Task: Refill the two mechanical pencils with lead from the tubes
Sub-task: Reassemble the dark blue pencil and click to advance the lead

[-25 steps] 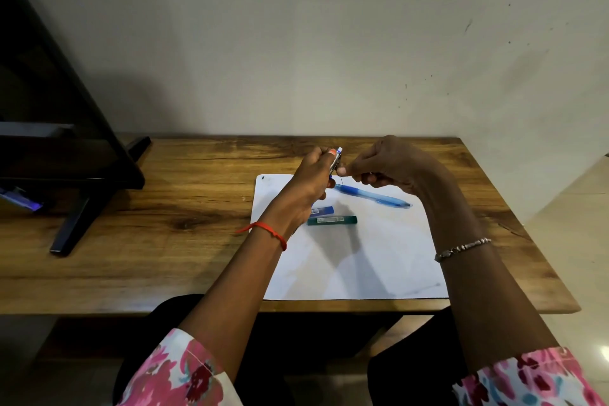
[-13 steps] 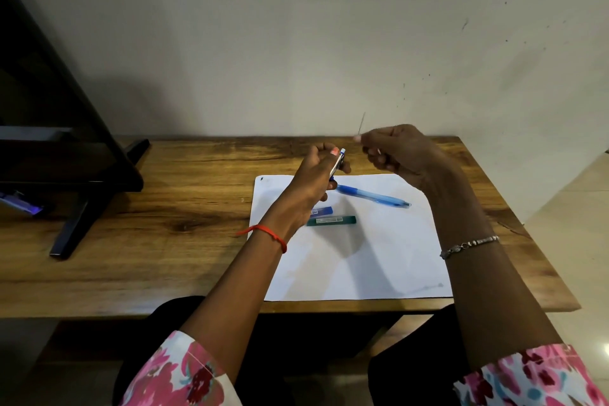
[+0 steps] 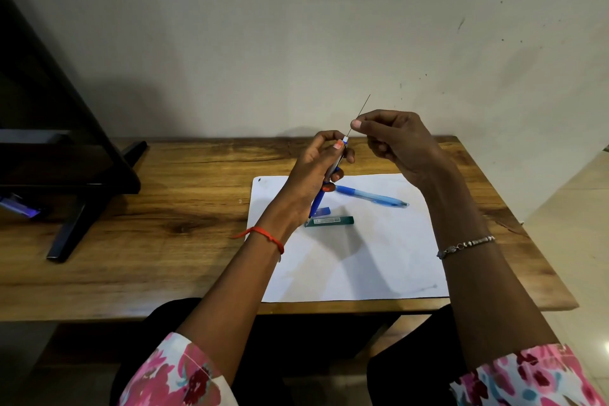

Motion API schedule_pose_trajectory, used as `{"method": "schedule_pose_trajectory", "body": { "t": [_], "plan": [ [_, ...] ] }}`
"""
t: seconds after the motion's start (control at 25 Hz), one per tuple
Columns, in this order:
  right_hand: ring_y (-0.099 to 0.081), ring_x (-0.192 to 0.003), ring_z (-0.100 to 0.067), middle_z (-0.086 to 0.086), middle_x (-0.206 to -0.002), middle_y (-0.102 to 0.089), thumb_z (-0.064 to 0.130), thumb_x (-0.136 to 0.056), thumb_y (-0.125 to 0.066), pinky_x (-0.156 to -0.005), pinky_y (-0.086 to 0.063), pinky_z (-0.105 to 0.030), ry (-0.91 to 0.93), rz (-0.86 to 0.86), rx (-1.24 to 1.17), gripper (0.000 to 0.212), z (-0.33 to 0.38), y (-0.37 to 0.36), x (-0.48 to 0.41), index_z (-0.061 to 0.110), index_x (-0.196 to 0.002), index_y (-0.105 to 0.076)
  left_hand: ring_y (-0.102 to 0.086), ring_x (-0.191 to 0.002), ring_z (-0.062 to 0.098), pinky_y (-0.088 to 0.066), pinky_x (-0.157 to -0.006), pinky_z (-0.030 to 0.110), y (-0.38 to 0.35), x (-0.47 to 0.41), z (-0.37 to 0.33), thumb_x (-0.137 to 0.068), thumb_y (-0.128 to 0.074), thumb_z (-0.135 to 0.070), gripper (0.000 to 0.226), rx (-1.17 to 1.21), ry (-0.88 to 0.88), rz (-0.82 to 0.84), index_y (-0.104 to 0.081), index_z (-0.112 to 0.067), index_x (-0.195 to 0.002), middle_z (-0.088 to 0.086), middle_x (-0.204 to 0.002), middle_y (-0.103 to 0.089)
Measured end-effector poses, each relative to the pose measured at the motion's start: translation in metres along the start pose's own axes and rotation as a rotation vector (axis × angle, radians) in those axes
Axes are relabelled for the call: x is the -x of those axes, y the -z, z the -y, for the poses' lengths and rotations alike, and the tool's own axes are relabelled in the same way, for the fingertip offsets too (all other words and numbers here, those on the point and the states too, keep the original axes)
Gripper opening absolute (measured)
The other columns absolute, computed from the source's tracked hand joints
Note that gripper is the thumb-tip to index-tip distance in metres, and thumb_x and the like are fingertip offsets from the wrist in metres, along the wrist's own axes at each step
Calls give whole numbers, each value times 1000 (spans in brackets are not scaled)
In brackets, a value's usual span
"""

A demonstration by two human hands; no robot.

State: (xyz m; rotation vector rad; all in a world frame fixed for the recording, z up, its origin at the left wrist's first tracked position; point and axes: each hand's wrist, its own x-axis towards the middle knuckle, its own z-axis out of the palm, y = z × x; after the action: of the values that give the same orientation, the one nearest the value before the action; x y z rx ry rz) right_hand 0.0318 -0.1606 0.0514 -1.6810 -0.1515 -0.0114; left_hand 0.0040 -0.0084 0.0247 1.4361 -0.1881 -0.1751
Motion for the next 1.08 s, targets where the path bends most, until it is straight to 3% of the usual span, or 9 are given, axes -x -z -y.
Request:
{"method": "schedule_pose_trajectory", "body": {
  "t": [0.32,0.52,0.68,0.8,1.08],
  "plan": [
    [-36,-52,-11,-5,-59,-51,15,-80,-70,-48,-31,-22,21,26,109,5,1,-1,1,18,-77,-73,-42,-47,2,-29,-47,17,-1,2,-2,-97,-40,-23,17,4,22,-10,-53,-29,-90,-6,-72,-59],
    [-36,-50,-9,2,-53,-49,19,-82,-68,-48,-32,-20,13,40,138,7,2,2,1,22,-80,-74,-43,-46,2,-28,-48,18,-1,2,-3,-97,-40,-23,17,28,33,-28,-55,-28,-89,-13,-62,-65],
    [-41,-52,-5,2,-61,-46,6,-94,-47,-50,-35,-18,-42,100,1,25,2,4,-1,14,-89,-69,-42,-47,4,-27,-46,16,-1,3,-4,-97,-41,-23,17,38,34,-31,-56,-27,-89,-8,-69,-63],
    [-47,-57,-6,-4,-73,-52,-9,-91,-35,-49,-37,-18,-93,137,-163,33,3,4,-2,6,-90,-64,-41,-47,4,-27,-43,14,0,3,-4,-97,-41,-23,16,41,32,-27,-55,-26,-89,-5,-73,-61],
    [-65,-67,-9,-7,-81,-67,-12,-91,-41,-65,-51,-16,0,116,-275,25,-1,10,-5,3,-95,-60,-39,-48,6,-28,-43,14,-1,2,-4,-95,-45,-22,13,44,66,-50,-57,-21,-89,-9,-64,-67]
  ]
}}
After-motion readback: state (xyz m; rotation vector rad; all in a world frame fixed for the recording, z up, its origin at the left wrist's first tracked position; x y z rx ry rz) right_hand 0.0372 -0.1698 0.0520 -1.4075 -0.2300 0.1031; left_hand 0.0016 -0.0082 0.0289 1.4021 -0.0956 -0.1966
